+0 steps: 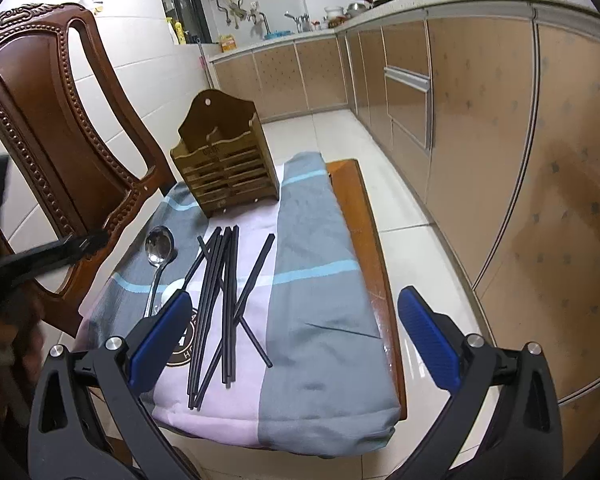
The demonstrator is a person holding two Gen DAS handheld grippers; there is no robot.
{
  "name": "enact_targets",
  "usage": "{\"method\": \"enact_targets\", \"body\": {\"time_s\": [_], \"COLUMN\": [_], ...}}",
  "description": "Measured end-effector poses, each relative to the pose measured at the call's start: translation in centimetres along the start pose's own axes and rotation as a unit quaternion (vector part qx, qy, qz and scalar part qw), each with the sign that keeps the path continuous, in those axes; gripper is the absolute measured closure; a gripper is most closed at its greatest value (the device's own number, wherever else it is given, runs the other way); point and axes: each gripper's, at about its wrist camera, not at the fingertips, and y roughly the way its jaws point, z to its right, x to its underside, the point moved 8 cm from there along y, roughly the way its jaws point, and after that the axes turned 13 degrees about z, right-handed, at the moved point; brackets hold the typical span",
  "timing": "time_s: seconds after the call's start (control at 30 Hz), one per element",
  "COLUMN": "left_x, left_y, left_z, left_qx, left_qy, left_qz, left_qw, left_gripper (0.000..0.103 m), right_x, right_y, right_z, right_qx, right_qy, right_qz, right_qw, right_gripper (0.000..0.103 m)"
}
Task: Organize utensils
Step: 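Lower the left tool onto the steel ladle handle and close it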
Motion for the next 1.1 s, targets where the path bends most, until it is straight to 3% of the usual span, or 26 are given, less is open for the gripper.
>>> {"method": "enact_targets", "body": {"time_s": [0.1, 0.17, 0.23, 0.47, 0.67, 0.83, 1.1], "left_x": [-0.7, -0.7, -0.6, -0.5, -0.3, -0.5, 0.5], "left_y": [3.5, 5.9, 7.5, 11.1, 13.4, 14.4, 15.2], "left_z": [-0.4, -1.0, -1.2, -1.9, -2.2, -1.9, -1.3], "left_qx": [-0.005, -0.002, 0.009, 0.014, 0.013, -0.004, 0.015], "left_qy": [0.006, 0.002, 0.006, 0.028, 0.031, 0.064, 0.112], "left_qz": [-0.015, -0.043, -0.070, -0.143, -0.156, -0.152, -0.190], "left_qw": [0.9999, 0.9991, 0.9975, 0.9892, 0.9871, 0.9863, 0.9751], "left_gripper": [0.028, 0.045, 0.049, 0.049, 0.052, 0.052, 0.057], "right_x": [0.5, 0.8, 1.0, 0.7, 0.8, 0.9, 0.9], "right_y": [0.6, 0.8, 1.0, 1.9, 1.9, 1.9, 1.9], "right_z": [0.0, -0.2, -0.4, -0.1, -0.9, -0.7, -0.5], "right_qx": [-0.006, -0.012, -0.017, -0.027, -0.039, -0.038, -0.040], "right_qy": [0.003, 0.004, 0.001, 0.022, 0.015, 0.014, 0.020], "right_qz": [-0.013, -0.020, -0.027, -0.036, -0.040, -0.043, -0.047], "right_qw": [1.000, 1.000, 1.000, 0.999, 0.998, 0.998, 0.998], "right_gripper": [0.003, 0.003, 0.003, 0.003, 0.003, 0.003, 0.003]}}
